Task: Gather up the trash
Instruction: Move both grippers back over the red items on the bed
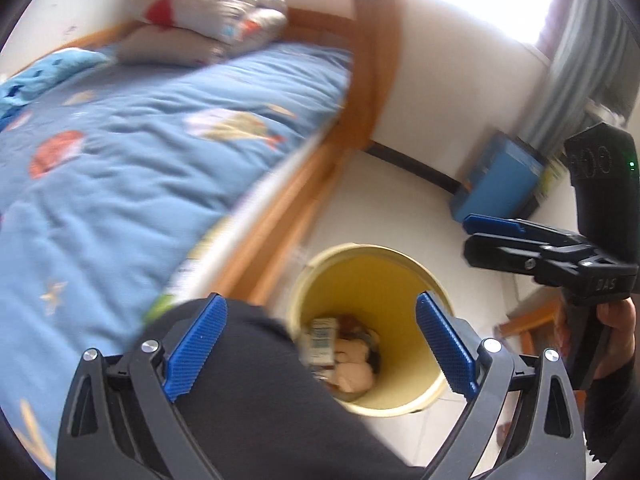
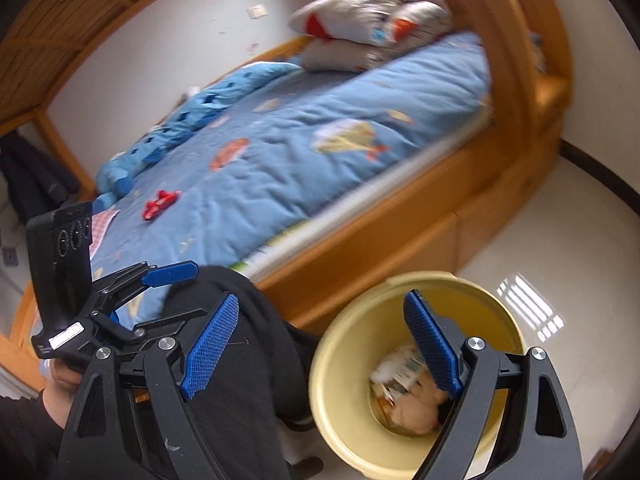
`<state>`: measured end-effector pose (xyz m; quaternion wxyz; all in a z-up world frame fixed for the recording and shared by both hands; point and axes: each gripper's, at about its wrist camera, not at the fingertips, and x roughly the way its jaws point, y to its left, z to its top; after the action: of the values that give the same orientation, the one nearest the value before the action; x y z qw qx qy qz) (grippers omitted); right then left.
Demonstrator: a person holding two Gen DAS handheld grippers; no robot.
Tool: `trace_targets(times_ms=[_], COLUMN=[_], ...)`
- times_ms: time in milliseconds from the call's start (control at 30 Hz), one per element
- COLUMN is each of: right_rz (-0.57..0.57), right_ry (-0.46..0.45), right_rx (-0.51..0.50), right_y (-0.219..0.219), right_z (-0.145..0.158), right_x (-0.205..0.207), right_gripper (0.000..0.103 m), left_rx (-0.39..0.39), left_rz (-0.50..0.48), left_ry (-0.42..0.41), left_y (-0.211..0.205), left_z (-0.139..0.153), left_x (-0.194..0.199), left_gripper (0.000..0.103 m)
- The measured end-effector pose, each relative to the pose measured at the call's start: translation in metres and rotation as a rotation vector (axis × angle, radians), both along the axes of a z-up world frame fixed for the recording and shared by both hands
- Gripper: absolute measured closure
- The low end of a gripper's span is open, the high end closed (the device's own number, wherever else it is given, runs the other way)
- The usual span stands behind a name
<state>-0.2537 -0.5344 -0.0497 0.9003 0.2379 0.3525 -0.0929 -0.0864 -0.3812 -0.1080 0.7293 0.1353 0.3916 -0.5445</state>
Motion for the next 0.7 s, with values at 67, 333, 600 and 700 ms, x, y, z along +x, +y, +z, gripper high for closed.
trace_targets(times_ms=[67, 333, 600, 700], right_rz=[0.048, 0.225, 0.421, 0.488], right_ry=[-0.035, -0.121, -0.2, -0.236], right_rx=[0.003, -0.052, -0.12, -0.105], right_y=[0.01, 0.062, 0.121, 0.136], right_z=[0.009, 0.036, 0.049, 0.046], right_x=[0.019, 0.103, 0.18, 0.21], right_gripper=[0.019, 0.011, 0.01, 0.01], left_rx=[-0.011, -0.015, 0.004, 0.02], left_rz=[0.058, 0.269, 0.464, 0.514], left_ry=[-0.02, -0.094, -0.145, -0.157], left_y=[0.02, 0.093, 0.162, 0.182], left_z=[0.007, 0.028, 0.041, 0.041], left_x=[0.017, 0.085, 0.149, 0.171], left_gripper=[0.006, 0.004, 0.004, 0.004])
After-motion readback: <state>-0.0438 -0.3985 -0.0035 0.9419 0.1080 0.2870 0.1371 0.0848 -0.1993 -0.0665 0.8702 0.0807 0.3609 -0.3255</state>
